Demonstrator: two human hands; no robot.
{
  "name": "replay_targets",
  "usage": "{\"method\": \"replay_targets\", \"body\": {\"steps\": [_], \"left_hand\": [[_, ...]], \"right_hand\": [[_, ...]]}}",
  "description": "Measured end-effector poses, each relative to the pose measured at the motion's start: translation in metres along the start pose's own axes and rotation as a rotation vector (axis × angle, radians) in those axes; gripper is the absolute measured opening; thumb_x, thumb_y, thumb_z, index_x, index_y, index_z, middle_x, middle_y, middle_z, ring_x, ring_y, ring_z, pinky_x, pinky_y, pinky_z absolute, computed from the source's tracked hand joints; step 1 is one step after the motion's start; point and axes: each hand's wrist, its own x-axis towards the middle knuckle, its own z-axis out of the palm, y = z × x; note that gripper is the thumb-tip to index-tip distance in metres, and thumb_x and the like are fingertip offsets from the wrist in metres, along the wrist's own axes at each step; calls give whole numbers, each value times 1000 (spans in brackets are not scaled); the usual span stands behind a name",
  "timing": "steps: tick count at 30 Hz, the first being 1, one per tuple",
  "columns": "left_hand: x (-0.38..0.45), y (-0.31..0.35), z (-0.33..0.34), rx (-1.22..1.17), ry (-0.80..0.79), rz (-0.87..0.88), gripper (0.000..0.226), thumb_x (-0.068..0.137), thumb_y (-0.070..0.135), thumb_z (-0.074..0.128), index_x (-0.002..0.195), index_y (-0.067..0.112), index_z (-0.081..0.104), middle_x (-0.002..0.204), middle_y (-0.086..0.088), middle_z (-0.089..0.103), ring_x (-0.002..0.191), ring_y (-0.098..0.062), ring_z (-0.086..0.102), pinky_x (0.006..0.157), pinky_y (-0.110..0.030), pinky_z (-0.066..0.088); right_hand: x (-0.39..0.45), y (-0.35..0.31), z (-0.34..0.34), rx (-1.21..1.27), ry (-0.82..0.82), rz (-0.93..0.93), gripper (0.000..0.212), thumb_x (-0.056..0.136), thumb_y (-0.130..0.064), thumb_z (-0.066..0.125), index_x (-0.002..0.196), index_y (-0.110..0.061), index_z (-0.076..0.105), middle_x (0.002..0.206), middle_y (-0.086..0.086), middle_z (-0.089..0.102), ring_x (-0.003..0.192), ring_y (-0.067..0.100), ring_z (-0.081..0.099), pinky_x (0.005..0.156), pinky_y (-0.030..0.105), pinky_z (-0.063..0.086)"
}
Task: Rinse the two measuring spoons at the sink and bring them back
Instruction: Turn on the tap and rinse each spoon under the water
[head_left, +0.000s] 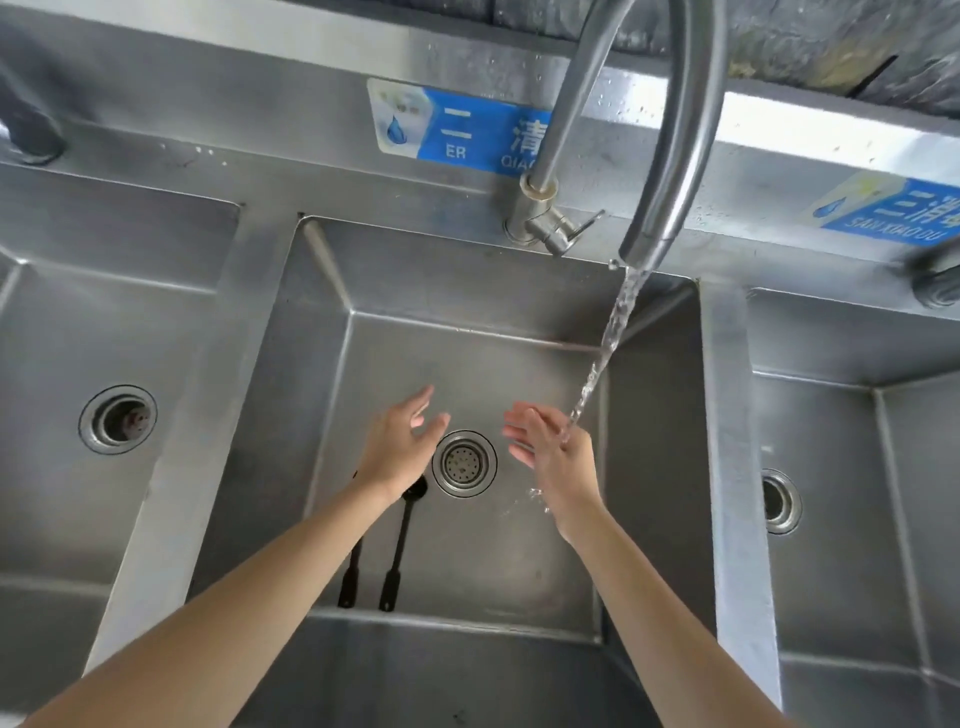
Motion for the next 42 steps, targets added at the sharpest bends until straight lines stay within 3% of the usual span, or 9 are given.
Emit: {"method": "replay_targets", "body": {"steps": [5,10,13,17,22,27,30,38,42], "left_hand": [[-21,-80,7,97,-40,-168,46,94,26,62,139,15,57,137,-11,63,123,-24,62,108,-35,44],[-32,-149,27,261,-15,-258,32,89,27,67,119,16,64,114,-2,72,103,-20,67,85,-28,48],[-29,-174,38,296,-6,-284,29,86,24,70,113,16,63,109,-2,72,94,-17,65,76,-25,43],[-22,-196,51,287,-3,-345,17,84,25,68,99,19,62,97,-2,72,91,-24,65,74,-32,49],[-16,-211,60,282,71,-373,4,84,16,64,85,19,64,84,0,70,79,-20,63,64,-31,46],[-13,-217,58,197,25,-398,7,84,9,65,89,14,68,83,-1,70,80,-19,64,68,-24,42],[-17,-208,54,169,-2,-355,13,84,7,67,94,15,70,86,0,70,85,-17,65,73,-24,46],[-38,-143,40,-19,-150,-259,37,84,3,70,78,40,69,82,21,72,86,3,68,80,-14,48],[-61,-104,28,-134,-244,-272,27,82,1,71,91,26,76,94,4,78,95,-11,72,88,-24,53]], "right_hand": [[-8,63,32,-64,-7,133,18,102,-11,61,100,-6,78,95,16,80,84,14,74,76,19,61],[-14,129,77,-214,-65,223,21,99,-9,64,88,-20,78,83,6,79,80,15,72,86,34,61],[-12,161,102,-272,-121,260,22,97,1,59,89,-12,76,85,15,74,80,22,66,83,41,57],[-5,200,124,-369,-69,325,21,95,-8,66,115,-1,71,102,16,77,88,19,69,77,25,55],[4,225,132,-400,21,300,18,91,-18,76,108,-12,74,88,-2,75,82,11,70,65,5,48],[6,226,130,-387,-18,328,21,94,-12,73,114,-6,73,100,5,76,95,20,73,82,20,58],[3,215,124,-210,13,423,19,96,-4,69,114,1,68,108,20,74,106,35,73,94,41,61],[-21,155,82,122,98,498,22,98,1,65,120,7,63,98,14,67,84,20,70,63,16,62],[-41,127,61,172,157,532,21,97,-4,68,117,3,66,93,9,70,77,15,71,68,18,63]]}}
